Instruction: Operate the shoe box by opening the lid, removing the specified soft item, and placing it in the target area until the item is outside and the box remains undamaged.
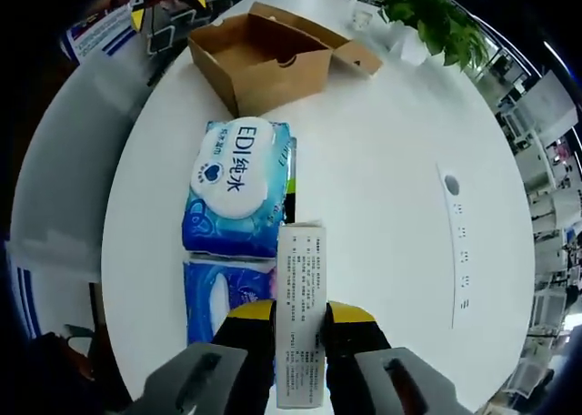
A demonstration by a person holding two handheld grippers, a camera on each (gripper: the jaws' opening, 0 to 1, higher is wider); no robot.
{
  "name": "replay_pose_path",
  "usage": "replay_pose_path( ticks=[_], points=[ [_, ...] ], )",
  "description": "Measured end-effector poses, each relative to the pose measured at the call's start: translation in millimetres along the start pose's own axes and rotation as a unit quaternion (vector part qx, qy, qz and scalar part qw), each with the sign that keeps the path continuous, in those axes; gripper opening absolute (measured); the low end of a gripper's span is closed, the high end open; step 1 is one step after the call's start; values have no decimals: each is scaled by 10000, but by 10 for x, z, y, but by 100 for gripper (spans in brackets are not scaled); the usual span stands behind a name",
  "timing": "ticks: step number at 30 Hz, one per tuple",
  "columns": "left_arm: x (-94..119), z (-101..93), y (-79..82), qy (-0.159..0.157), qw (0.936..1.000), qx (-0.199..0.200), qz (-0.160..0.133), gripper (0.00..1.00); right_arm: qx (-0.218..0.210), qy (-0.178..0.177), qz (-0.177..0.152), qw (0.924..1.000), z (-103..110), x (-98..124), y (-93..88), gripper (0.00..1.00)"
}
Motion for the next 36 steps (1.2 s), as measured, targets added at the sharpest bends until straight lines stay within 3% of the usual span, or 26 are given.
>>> replay_pose_path(
  ticks=[25, 36],
  points=[
    [11, -7, -66, 105, 9997, 77, 229, 62, 41, 226, 140, 9996, -8, -370, -139, 16],
    [7, -19, -68, 122, 9995, 74, 275, 62, 15, 243, 138, 9996, -20, -407, -174, 16]
  ],
)
Point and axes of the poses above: the point that each gripper's makers call its tool centre point, and the gripper's own axes: x roughly backward along the fingers, z roughly to its left, y roughly out of its top, the point moved 10 cm from there along x, roughly backward along the fingers, and after that the axes turned 11 degrees about z, right-handed, at the moved point
